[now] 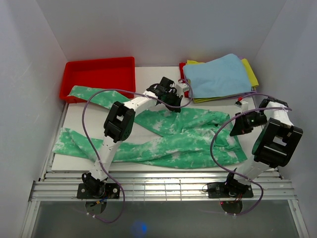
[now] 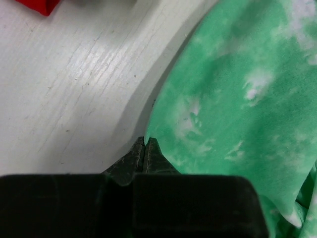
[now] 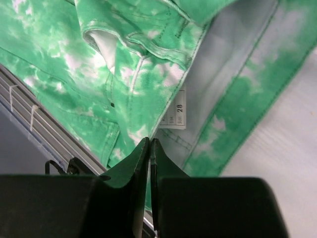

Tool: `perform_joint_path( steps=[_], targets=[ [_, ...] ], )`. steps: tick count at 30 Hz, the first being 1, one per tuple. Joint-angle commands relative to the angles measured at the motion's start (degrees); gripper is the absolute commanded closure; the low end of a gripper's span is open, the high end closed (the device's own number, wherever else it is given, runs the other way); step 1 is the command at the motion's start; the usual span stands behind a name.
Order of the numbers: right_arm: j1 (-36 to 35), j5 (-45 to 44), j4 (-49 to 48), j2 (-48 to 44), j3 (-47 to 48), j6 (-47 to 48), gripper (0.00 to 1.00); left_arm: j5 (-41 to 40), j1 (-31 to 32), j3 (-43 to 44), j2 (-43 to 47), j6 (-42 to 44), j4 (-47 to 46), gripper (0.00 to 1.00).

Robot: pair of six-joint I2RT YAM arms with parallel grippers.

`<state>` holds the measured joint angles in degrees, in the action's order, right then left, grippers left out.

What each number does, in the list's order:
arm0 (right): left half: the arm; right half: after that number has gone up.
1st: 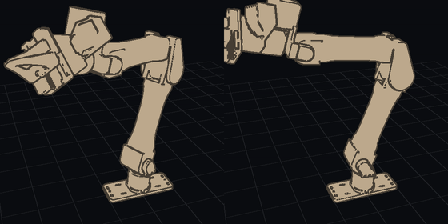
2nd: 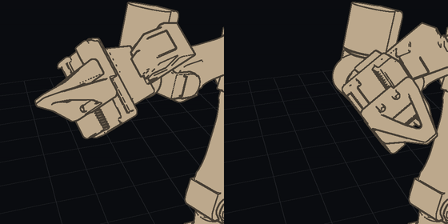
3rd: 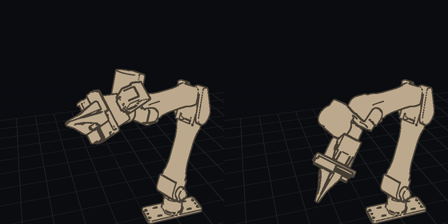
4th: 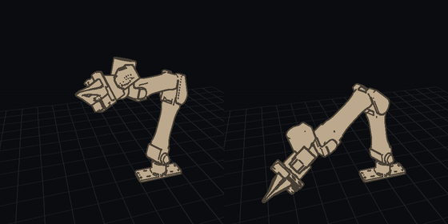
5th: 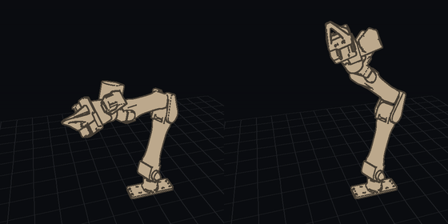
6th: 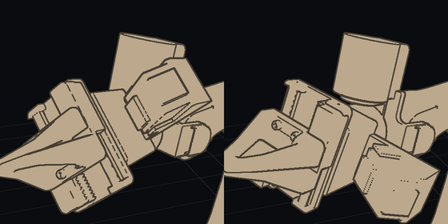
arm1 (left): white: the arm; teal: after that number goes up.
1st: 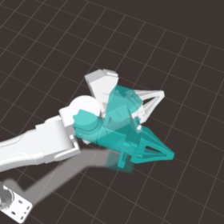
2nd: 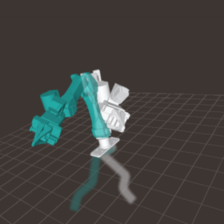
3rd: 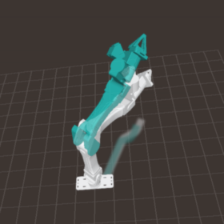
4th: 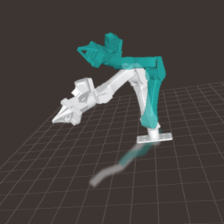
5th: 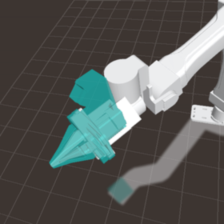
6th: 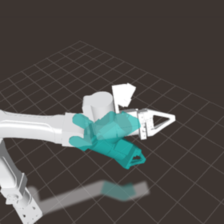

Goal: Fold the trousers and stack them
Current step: Flatten the trousers out

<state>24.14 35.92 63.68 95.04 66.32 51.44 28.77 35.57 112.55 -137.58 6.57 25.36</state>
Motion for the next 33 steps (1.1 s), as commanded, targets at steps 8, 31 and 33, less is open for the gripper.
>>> perform_joint_path(
  steps=[8,31,33],
  targets=[
    [10.56,-10.42,11.03,-7.93,-1.27,14.99,0.92,-7.24,-7.35,1.62,6.62,-1.82,-1.2,1.0],
    [18.85,-5.7,11.12,-0.3,5.1,12.73,0.35,8.15,-5.78,-10.04,23.8,6.34,7.68,0.2],
    [15.34,-3.24,8.94,1.19,6.88,7.12,0.35,8.23,-5.69,-18.92,27.87,7.4,7.68,0.2]
  ],
)
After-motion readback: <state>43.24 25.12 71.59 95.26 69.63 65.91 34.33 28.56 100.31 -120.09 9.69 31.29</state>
